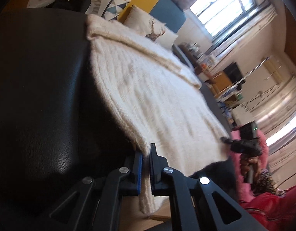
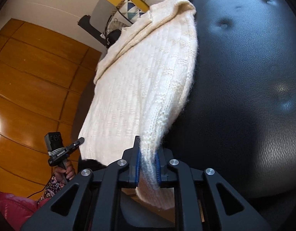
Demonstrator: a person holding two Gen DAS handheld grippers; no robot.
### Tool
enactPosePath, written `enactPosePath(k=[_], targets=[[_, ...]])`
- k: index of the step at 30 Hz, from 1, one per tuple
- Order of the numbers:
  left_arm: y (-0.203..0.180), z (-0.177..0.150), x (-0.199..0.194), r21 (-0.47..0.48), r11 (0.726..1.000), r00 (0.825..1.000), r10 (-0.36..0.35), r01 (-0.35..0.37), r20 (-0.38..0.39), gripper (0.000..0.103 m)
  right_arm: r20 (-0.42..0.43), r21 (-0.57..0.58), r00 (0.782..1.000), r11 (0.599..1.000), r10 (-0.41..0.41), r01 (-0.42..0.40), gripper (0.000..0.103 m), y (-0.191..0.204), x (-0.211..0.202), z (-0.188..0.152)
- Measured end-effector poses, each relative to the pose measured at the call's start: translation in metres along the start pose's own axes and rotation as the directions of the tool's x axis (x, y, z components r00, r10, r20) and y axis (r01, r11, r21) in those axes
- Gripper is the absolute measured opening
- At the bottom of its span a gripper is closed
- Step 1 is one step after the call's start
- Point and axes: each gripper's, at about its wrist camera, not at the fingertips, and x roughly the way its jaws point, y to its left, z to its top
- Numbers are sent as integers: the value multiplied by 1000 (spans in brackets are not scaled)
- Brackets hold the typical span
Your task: Fold clothes
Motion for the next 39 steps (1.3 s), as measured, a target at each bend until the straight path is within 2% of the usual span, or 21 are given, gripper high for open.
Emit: enactPosePath(k=[2, 5, 9, 11, 13, 17, 20, 24, 31, 33, 35, 36, 38, 39], targets=[[1, 0, -8, -37, 998, 998, -51, 52, 25, 5, -7, -3, 1000, 1000, 22, -22, 13, 2, -3, -3], [2, -2, -24, -89, 985, 987, -142, 148, 74, 4, -13, -1, 995, 995, 101, -101, 13, 6, -10, -8], [-3, -12, -48, -129, 959, 963, -238, 254, 124, 5, -14, -9, 971, 971, 238, -238, 13, 17, -25, -22], [-4, -18, -60, -153, 938, 945, -287, 311, 160, 5, -11, -3, 956, 956, 293, -293, 13, 23, -34, -30], [-3, -21, -68, -189, 906, 916, -340, 380, 212, 5, 0, 6, 940, 940, 342, -342, 13, 29, -39, -34], [5, -8, -65, -231, 848, 864, -404, 476, 300, 5, 56, 32, 908, 908, 415, -417, 13, 36, -45, -25], [9, 9, -54, -247, 823, 841, -423, 512, 336, 5, 136, 70, 878, 880, 458, -470, 13, 29, -45, 1], [16, 42, -40, -247, 801, 816, -439, 545, 377, 5, 224, 102, 849, 855, 478, -508, 13, 19, -38, 42], [28, 136, -6, -241, 830, 835, -395, 503, 384, 5, 327, 186, 847, 850, 420, -493, 13, -2, -28, 116], [40, 165, 11, -276, 835, 852, -359, 476, 381, 5, 359, 259, 850, 834, 386, -487, 13, -20, -13, 141], [58, 189, 39, -345, 836, 883, -302, 427, 359, 5, 387, 332, 854, 811, 348, -481, 13, -40, 3, 166], [67, 201, 54, -381, 835, 899, -270, 397, 345, 5, 394, 374, 863, 803, 315, -464, 13, -51, 11, 176], [87, 213, 82, -467, 814, 926, -213, 345, 312, 5, 389, 469, 885, 772, 256, -429, 13, -75, 34, 191], [95, 216, 93, -502, 797, 931, -200, 335, 305, 5, 386, 519, 894, 747, 229, -415, 13, -87, 47, 196]])
